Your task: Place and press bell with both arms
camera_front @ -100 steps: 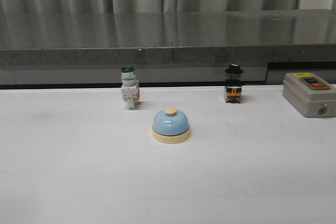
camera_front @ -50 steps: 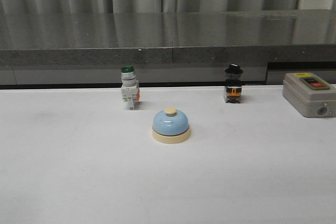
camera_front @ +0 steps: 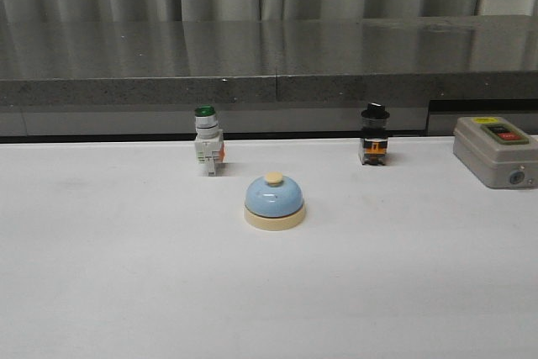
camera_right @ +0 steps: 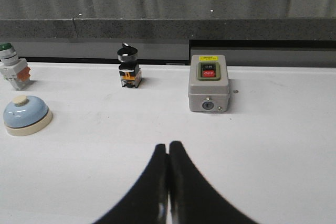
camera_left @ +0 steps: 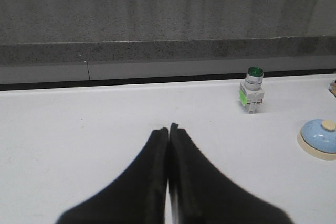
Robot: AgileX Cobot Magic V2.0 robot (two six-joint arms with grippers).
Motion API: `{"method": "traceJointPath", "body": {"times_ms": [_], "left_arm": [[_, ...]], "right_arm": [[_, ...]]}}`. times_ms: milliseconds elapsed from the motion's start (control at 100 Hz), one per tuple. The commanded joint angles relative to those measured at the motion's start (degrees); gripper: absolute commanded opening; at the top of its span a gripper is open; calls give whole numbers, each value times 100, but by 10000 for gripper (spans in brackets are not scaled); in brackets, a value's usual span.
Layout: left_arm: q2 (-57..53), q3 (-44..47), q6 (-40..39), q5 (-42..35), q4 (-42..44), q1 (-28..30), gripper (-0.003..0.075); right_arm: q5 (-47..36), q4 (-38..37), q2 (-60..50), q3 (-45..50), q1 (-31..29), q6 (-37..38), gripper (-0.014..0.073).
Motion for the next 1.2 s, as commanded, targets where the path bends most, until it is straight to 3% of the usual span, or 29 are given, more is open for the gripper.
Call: {"method": "traceJointPath", "body": {"times_ms": [0,320,1190], "left_arm": [[-449,191,-45,-509,127,24,-20],[-2092,1309,-45,-509,143,487,-19],[-2040,1369,-45,-589,276,547,-19]], "right_arm": [[-488,-42,-93,-82,-18,-51,-60],[-488,-42,-93,-82,-18,-51,-60],[-488,-42,-81,-82,-18,-51,-60]]}}
